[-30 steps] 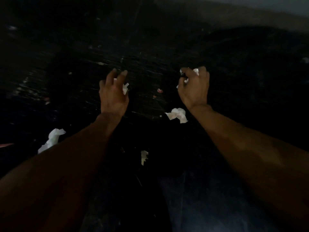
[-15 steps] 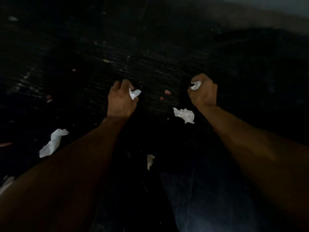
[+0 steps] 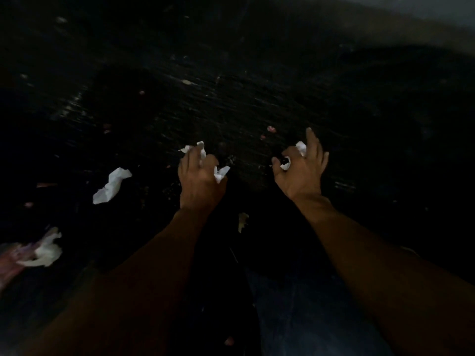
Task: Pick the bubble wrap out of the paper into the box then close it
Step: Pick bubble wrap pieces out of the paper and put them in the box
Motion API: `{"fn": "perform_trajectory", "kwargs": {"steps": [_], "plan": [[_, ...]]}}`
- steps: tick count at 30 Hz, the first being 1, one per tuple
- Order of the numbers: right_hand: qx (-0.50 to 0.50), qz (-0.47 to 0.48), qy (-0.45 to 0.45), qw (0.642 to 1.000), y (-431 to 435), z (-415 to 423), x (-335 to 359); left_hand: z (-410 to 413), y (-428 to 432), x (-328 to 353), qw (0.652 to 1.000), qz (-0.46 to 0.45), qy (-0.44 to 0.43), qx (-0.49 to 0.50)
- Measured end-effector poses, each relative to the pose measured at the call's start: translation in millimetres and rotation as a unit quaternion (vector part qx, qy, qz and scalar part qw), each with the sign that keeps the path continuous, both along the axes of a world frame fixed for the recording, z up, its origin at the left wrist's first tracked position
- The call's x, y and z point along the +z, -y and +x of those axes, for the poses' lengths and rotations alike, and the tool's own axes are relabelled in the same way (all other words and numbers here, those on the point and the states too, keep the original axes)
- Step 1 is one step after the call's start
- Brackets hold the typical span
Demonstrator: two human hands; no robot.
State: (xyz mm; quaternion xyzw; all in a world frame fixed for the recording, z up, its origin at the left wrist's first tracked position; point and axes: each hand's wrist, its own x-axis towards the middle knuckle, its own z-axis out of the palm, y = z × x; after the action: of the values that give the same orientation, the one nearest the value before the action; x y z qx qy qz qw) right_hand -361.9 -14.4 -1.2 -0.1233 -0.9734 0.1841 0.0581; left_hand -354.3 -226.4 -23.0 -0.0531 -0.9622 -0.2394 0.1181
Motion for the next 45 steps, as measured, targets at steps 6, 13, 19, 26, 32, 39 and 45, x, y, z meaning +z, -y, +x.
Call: {"fn": "perform_trajectory", "kwargs": {"steps": [6,13,19,26,32,39,45], "plan": [[0.033,-0.031,-0.104,0.994,-2,-2,-17,-11,-2,-11,0.999,-0.010,-0.026,-0.018],[0.038,-0.048,-0.082,0.995,-1,-6,-9,7,-2,20,0.997,0.059,-0.041,0.040],[0.107,-0.201,-0.091,0.969,65,4,28,65,63,74,0.973,0.106,-0.026,0.205],[0.268,-0.266,-0.101,0.920,212,27,72,135,156,109,0.947,0.066,-0.058,0.310],[0.357,-0.177,-0.095,0.912,277,21,60,152,212,74,0.954,0.036,-0.019,0.298],[0.399,-0.041,-0.025,0.916,309,8,4,142,250,22,0.977,0.017,0.030,0.208],[0.375,-0.088,-0.037,0.922,302,13,-17,137,254,2,0.990,0.017,-0.012,0.141]]}}
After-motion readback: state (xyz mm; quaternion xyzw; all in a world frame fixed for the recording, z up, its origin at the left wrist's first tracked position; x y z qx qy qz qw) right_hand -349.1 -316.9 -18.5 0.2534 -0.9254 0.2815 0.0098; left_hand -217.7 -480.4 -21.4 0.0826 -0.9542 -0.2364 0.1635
